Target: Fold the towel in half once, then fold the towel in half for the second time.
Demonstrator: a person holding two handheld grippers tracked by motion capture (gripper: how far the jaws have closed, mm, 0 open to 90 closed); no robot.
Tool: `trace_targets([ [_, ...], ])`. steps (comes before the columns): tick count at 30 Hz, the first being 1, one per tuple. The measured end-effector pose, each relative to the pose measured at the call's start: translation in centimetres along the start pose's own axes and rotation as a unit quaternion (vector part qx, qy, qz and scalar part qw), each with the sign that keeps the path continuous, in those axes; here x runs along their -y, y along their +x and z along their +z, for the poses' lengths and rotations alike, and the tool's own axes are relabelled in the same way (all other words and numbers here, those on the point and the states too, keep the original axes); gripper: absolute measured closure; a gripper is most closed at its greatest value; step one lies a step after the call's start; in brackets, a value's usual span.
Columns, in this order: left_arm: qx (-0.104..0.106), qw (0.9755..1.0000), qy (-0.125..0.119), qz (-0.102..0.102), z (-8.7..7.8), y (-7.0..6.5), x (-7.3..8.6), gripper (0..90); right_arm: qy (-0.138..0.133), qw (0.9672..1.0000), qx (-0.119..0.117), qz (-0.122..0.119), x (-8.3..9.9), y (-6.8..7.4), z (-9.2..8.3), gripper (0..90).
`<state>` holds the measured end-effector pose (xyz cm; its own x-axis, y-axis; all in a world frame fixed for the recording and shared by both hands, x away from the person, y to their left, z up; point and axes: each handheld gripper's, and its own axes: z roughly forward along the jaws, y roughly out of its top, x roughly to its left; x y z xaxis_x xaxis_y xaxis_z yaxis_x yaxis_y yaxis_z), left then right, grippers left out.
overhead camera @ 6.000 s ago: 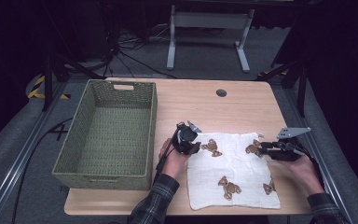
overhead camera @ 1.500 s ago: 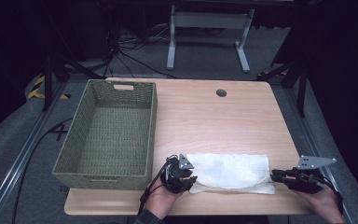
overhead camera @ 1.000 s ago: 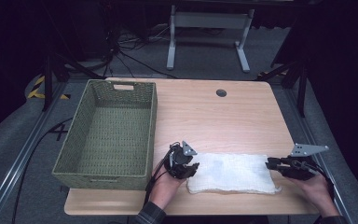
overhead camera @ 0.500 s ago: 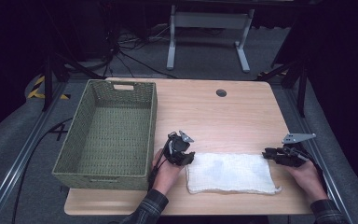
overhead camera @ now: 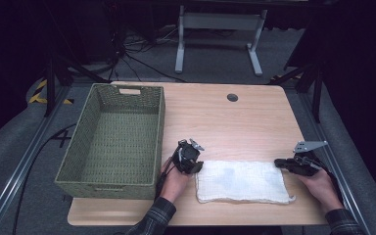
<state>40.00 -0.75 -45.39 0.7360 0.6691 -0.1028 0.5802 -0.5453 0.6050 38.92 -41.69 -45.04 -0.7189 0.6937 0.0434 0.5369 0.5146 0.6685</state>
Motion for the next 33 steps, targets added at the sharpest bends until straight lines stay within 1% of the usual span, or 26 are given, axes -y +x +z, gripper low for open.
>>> trace_targets([
  [1,0.005,1.0,0.002,-0.004,0.0,0.0,0.0,78.3,0.0,1.0,0.0,0.001,0.0,0.0,0.0,87.0],
  [2,0.003,1.0,0.001,0.0,0.0,0.0,-0.1,81.3,-0.001,1.0,0.001,0.0,0.0,0.0,0.0,87.2],
  [3,-0.002,1.0,0.001,0.003,0.0,-0.1,-0.2,82.7,0.0,1.0,0.001,0.001,0.0,0.0,0.0,87.4],
  [4,-0.005,1.0,-0.005,0.002,-0.1,-0.1,-0.2,83.6,-0.001,1.0,0.004,0.001,0.0,-0.1,0.0,87.5],
  [6,-0.004,0.9998,-0.019,-0.011,-0.3,-0.2,-0.4,84.0,-0.005,0.9999,0.009,0.002,-0.1,-0.4,-0.1,87.6],
  [7,-0.004,0.9998,-0.019,-0.011,-0.3,-0.2,-0.4,84.0,-0.009,0.9999,0.012,0.005,-0.2,-0.6,-0.2,87.7],
  [8,-0.005,0.9994,-0.03,-0.017,-0.6,-0.1,-0.6,84.0,-0.01,0.9998,0.015,0.005,-0.3,-0.7,-0.3,87.7],
  [9,-0.006,0.9992,-0.035,-0.02,-0.6,-0.1,-0.7,84.1,-0.011,0.9997,0.021,0.005,-0.4,-1.0,-0.4,87.7],
  [10,-0.009,0.9989,-0.041,-0.019,-0.8,0.0,-0.9,84.0,-0.012,0.9996,0.023,0.007,-0.5,-1.3,-0.5,87.7],
  [11,-0.01,0.9985,-0.048,-0.024,-1.0,0.0,-1.2,84.0,-0.017,0.9995,0.025,0.008,-0.7,-1.6,-0.6,87.7],
  [12,-0.011,0.9984,-0.051,-0.022,-1.1,0.1,-1.4,84.0,-0.022,0.9993,0.027,0.011,-0.9,-1.8,-0.7,87.7],
  [13,-0.013,0.9978,-0.06,-0.023,-1.2,0.2,-1.7,84.0,-0.026,0.9992,0.029,0.011,-1.1,-2.0,-0.7,87.8],
  [14,-0.013,0.9976,-0.064,-0.023,-1.3,0.4,-1.9,84.0,-0.03,0.9989,0.033,0.012,-1.3,-2.3,-0.7,87.8],
  [16,-0.014,0.9978,-0.06,-0.024,-1.4,0.6,-2.2,84.0,-0.037,0.9986,0.035,0.015,-1.8,-2.7,-0.8,87.8],
  [17,-0.016,0.9975,-0.064,-0.026,-1.4,0.6,-2.2,84.0,-0.04,0.9984,0.037,0.014,-1.9,-2.8,-0.8,87.8],
  [19,-0.017,0.9971,-0.071,-0.023,-1.5,0.6,-2.0,84.0,-0.044,0.9982,0.038,0.014,-2.0,-2.7,-0.8,87.8],
  [21,-0.017,0.9972,-0.071,-0.02,-1.7,0.5,-2.0,84.1,-0.043,0.9983,0.037,0.011,-1.9,-2.6,-1.0,87.8],
  [22,-0.018,0.9967,-0.075,-0.023,-1.8,0.3,-1.9,84.1,-0.046,0.9982,0.037,0.01,-1.9,-2.5,-1.2,87.8],
  [24,-0.018,0.9965,-0.079,-0.021,-2.0,0.1,-1.9,84.1,-0.05,0.998,0.038,0.01,-1.9,-2.4,-1.3,87.8],
  [25,-0.02,0.9966,-0.078,-0.016,-2.3,0.0,-1.9,84.1,-0.052,0.9978,0.038,0.009,-1.8,-2.2,-1.6,87.8],
  [27,-0.02,0.996,-0.086,-0.016,-2.6,-0.3,-1.8,84.1,-0.057,0.9976,0.039,0.006,-1.8,-2.0,-1.9,87.7],
  [28,-0.018,0.9958,-0.089,-0.014,-2.9,-0.4,-1.7,84.1,-0.061,0.9973,0.039,0.008,-1.7,-1.9,-2.1,87.8],
  [30,-0.019,0.9957,-0.091,-0.007,-3.3,-0.5,-1.4,84.1,-0.064,0.9972,0.039,0.004,-1.6,-1.6,-2.4,87.8],
  [31,-0.017,0.9957,-0.09,-0.01,-3.5,-0.6,-1.3,84.1,-0.065,0.9972,0.038,0.004,-1.5,-1.4,-2.6,87.7],
  [33,-0.021,0.9956,-0.091,-0.006,-3.7,-0.8,-1.2,84.1,-0.068,0.997,0.038,0.001,-1.4,-1.0,-3.0,87.8],
])
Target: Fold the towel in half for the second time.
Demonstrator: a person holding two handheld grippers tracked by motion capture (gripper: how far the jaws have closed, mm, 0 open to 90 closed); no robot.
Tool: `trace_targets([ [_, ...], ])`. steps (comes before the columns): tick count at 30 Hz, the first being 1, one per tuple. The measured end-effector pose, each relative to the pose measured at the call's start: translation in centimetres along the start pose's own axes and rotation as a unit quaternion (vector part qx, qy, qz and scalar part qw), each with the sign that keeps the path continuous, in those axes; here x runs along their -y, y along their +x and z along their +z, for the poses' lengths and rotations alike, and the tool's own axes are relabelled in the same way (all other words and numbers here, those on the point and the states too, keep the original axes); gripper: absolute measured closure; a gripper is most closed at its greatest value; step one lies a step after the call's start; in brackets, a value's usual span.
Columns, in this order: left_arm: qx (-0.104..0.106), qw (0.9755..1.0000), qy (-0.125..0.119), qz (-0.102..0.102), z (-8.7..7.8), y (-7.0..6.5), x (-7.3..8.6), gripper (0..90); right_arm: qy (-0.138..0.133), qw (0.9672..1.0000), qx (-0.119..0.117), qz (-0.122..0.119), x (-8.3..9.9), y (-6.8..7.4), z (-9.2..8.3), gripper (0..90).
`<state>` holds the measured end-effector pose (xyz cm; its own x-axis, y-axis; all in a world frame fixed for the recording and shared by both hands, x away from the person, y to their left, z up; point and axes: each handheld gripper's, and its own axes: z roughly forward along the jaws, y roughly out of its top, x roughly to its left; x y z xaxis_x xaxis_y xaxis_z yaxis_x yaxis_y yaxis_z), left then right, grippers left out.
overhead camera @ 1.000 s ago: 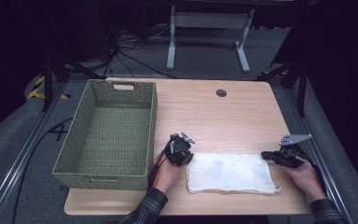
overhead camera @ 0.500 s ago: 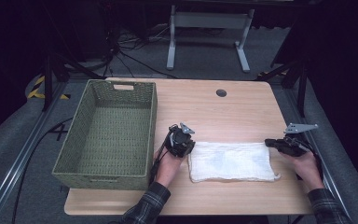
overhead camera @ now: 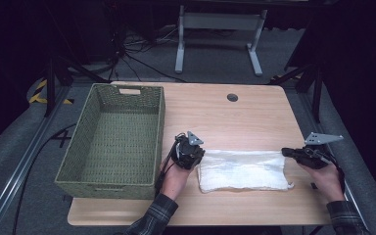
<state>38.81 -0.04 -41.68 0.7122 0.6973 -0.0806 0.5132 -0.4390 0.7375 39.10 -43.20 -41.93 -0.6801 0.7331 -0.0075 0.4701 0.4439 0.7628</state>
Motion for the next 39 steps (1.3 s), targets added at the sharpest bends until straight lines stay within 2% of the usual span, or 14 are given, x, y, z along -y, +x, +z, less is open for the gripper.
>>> trace_targets([
  [2,0.001,1.0,-0.005,0.002,-0.2,-0.2,0.1,84.2,-0.003,1.0,-0.001,-0.002,0.1,0.3,-0.3,87.8],
  [3,-0.001,0.9999,-0.004,0.014,-0.4,-0.2,0.1,84.2,-0.003,1.0,-0.003,-0.003,0.1,0.4,-0.5,87.8],
  [4,0.0,0.9999,-0.004,0.012,-0.6,-0.5,0.2,84.2,-0.005,1.0,-0.004,-0.001,0.2,0.7,-0.7,87.8],
  [9,-0.004,0.9996,-0.004,0.027,-1.3,-1.4,0.8,84.1,-0.006,0.9999,-0.006,-0.008,0.4,1.4,-1.4,87.8],
  [19,0.004,0.9992,-0.009,0.039,-2.8,-2.7,2.0,84.1,-0.006,0.9998,-0.013,-0.013,1.6,3.0,-2.6,87.7],
  [23,0.011,0.9988,-0.01,0.048,-2.9,-3.2,2.4,84.1,-0.006,0.9998,-0.014,-0.014,1.9,3.3,-2.8,87.7],
  [29,0.024,0.9986,-0.007,0.047,-3.4,-4.1,3.5,84.1,-0.009,0.9997,-0.015,-0.015,2.3,3.7,-3.3,87.5],
  [39,0.053,0.9973,0.008,0.051,-3.6,-5.4,5.0,84.1,0.002,0.9997,-0.02,-0.013,3.5,4.5,-3.7,87.1],
])
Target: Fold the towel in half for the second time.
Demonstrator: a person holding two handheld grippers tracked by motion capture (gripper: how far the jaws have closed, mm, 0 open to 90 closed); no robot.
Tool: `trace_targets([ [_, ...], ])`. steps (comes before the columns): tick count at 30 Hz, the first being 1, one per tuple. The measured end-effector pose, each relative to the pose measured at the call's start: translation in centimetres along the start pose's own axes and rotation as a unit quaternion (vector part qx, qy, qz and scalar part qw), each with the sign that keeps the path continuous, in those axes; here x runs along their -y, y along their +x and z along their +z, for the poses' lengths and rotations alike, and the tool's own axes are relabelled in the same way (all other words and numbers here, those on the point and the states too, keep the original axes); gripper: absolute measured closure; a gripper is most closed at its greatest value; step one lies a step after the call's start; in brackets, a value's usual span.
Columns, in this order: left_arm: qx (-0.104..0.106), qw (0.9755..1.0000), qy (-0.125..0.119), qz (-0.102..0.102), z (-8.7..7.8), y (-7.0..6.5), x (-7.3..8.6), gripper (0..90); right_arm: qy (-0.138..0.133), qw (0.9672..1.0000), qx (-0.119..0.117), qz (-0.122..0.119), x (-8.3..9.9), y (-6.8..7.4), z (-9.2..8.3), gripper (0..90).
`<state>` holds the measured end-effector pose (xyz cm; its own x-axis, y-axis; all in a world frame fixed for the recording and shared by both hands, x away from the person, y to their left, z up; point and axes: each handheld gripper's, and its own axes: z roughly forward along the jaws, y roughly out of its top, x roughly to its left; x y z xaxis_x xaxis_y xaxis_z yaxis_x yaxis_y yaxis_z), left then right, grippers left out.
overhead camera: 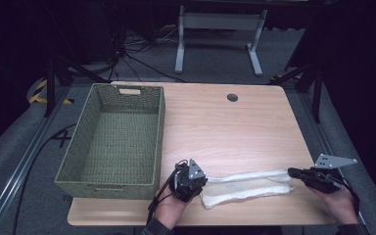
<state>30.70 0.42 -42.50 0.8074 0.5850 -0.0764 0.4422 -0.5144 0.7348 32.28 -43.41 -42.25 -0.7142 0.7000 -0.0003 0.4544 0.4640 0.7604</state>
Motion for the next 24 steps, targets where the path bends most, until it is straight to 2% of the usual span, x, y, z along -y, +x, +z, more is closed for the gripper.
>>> trace_targets([
  [8,0.022,0.9996,0.015,0.004,-0.2,-1.1,1.1,84.1,0.0,1.0,-0.007,0.001,0.9,0.6,-0.6,86.9],
  [11,0.044,0.9986,0.029,0.003,0.0,-1.2,1.5,83.4,0.006,0.9999,-0.014,0.006,1.4,0.8,-0.7,86.1],
  [14,0.054,0.998,0.031,0.002,0.0,-1.4,1.6,76.6,0.002,0.9998,-0.018,0.012,1.6,0.8,-1.0,80.5],
  [17,0.055,0.9983,0.021,0.001,-0.5,-1.4,1.2,73.3,-0.016,0.9996,-0.017,0.014,1.3,0.8,-1.5,77.3],
  [20,0.053,0.9985,0.009,0.007,-0.8,-1.1,0.3,73.7,-0.028,0.9995,-0.014,0.009,0.7,0.8,-1.7,76.2],
  [22,0.053,0.9986,0.007,0.004,-0.7,-0.9,-0.3,75.4,-0.03,0.9994,-0.015,0.007,0.2,0.8,-1.5,76.7],
  [24,0.056,0.9983,0.009,0.01,-0.2,-0.8,-0.9,79.3,-0.029,0.9994,-0.02,0.003,-0.3,0.9,-1.0,79.7],
])
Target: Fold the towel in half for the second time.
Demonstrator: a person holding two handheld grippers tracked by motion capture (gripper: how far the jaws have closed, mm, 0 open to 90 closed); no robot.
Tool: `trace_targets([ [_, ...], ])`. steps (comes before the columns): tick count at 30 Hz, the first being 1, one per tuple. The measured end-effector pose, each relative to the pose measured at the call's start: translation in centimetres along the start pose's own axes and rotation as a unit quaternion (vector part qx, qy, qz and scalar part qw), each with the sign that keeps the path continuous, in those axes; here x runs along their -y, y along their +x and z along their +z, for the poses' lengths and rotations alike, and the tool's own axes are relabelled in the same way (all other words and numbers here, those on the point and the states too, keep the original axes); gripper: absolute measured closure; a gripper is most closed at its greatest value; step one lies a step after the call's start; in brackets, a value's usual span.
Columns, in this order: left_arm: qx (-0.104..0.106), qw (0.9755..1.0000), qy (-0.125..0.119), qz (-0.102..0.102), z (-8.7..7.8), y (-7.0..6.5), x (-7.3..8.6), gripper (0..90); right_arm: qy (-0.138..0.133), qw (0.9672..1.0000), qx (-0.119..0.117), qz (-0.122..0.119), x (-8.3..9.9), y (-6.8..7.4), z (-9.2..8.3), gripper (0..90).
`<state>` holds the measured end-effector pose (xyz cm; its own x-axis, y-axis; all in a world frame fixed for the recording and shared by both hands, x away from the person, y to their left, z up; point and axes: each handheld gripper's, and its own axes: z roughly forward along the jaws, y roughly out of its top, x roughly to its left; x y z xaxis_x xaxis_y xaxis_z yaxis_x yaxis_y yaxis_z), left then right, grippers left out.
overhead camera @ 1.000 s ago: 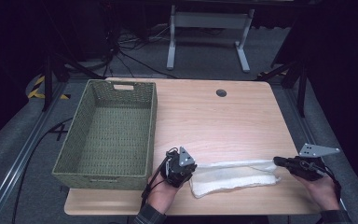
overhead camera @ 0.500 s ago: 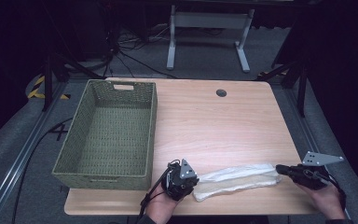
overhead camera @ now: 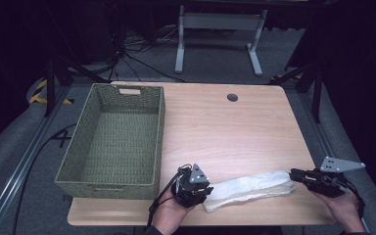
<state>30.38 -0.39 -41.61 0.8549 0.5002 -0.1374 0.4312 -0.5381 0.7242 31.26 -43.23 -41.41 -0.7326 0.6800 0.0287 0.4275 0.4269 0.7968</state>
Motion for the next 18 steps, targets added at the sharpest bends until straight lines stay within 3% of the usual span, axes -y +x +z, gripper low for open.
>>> trace_targets([
  [4,-0.005,0.9999,0.014,0.008,1.5,0.4,-1.1,85.3,0.013,0.9998,-0.016,-0.009,-0.5,0.3,1.2,86.7],
  [8,0.005,0.9993,0.036,0.001,3.3,0.8,-1.4,89.2,0.036,0.9991,-0.023,-0.008,0.1,0.5,1.9,89.1],
  [11,0.023,0.9979,0.06,0.001,4.2,0.5,-0.8,89.5,0.049,0.9985,-0.025,-0.005,0.6,0.5,1.8,89.3],
  [14,0.031,0.9973,0.066,0.0,4.6,0.1,-0.2,89.5,0.056,0.998,-0.029,-0.003,1.0,0.5,1.8,89.3],
  [15,0.038,0.9962,0.077,-0.009,4.8,-0.3,0.3,89.5,0.068,0.9971,-0.032,-0.007,1.3,0.6,2.0,89.4],
  [18,0.051,0.9946,0.09,-0.007,5.0,-0.4,0.8,89.5,0.081,0.9962,-0.033,-0.008,1.5,0.7,2.3,89.5],
])
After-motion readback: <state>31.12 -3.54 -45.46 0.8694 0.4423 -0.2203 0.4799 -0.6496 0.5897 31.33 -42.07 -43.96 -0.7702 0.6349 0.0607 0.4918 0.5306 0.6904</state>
